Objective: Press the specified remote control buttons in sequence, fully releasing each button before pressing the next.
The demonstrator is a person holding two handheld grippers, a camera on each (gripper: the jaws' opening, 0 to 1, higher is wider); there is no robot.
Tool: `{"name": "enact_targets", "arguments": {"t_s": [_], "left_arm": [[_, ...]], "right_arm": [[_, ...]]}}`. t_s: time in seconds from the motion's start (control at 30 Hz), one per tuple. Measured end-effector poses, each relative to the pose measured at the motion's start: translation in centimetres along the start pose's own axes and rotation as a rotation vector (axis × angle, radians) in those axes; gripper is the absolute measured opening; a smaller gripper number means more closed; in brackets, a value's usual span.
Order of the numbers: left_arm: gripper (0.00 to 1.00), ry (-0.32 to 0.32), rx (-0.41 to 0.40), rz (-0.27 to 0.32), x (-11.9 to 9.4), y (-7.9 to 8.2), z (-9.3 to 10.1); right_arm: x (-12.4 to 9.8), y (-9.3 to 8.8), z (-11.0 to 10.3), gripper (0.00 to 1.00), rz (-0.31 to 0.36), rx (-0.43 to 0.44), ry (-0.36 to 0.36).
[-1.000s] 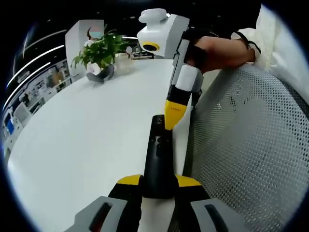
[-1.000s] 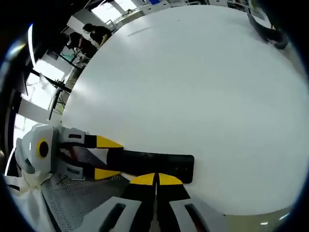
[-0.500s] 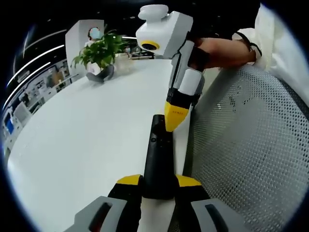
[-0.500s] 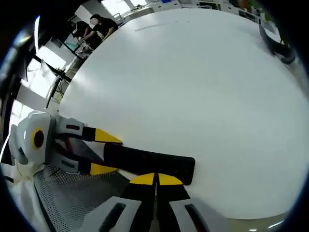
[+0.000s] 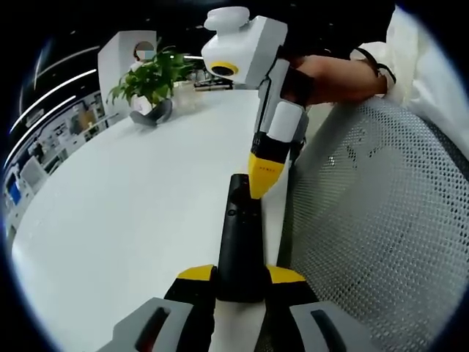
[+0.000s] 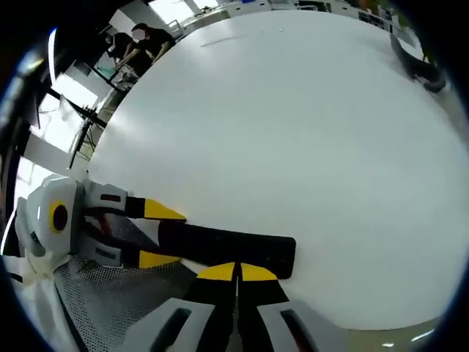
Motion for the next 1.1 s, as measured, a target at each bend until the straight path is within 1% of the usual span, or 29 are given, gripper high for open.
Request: {"name": "enact_targets", "arguments": {"t_s": [0.13, 0.17, 0.27, 0.33, 0.37, 0.43, 0.47, 0.53, 0.77, 1.1], "left_arm": [[0.25, -0.002, 0.001, -0.001, 0.0, 0.0, 0.1], [0.25, -0.005, 0.002, -0.001, 0.0, 0.0, 0.1], [0.25, -0.006, 0.002, -0.001, -0.1, 0.1, 0.1], [0.25, -0.007, 0.001, -0.001, -0.1, 0.1, 0.1], [0.25, -0.006, 0.001, -0.001, -0.1, 0.1, 0.1], [0.25, -0.007, 0.001, -0.001, -0.1, 0.1, 0.1], [0.25, -0.007, 0.0, -0.002, -0.1, 0.1, 0.1], [0.25, -0.008, 0.0, -0.002, -0.1, 0.1, 0.1], [0.25, -0.008, -0.003, -0.001, 0.0, 0.1, 0.1], [0.25, -0.011, 0.001, -0.001, 0.1, 0.1, 0.0]], "right_arm": [[-0.2, 0.4, 0.2, 0.0, 0.036, -0.014, -0.012], [-0.2, 0.6, 0.1, 0.0, 0.054, -0.018, -0.008], [-0.3, 0.7, -0.3, 0.0, 0.063, -0.03, 0.004], [-0.2, 0.8, -0.4, 0.0, 0.072, -0.065, -0.008], [-0.2, 0.8, -0.5, 0.0, 0.071, -0.081, -0.017], [0.2, 0.6, -0.8, 0.0, 0.045, -0.115, -0.019], [0.3, 0.6, -0.8, 0.0, 0.043, -0.133, -0.032], [0.3, 0.5, -0.9, 0.0, 0.043, -0.149, -0.036], [0.2, 0.5, -0.4, 0.0, 0.048, -0.113, -0.019], [0.2, 0.4, -0.3, 0.0, 0.06, -0.105, -0.008]]}}
Point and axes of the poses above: the point that each gripper's makers call its tool centre point, and the gripper's own axes: x roughly forward along the fingers, z roughly to its right, y roughly out of its top, the point moved 8 cm from there along -x, roughly backward along the fingers, and after that the axes turned 6 degrees about z, right-handed, at the moved point
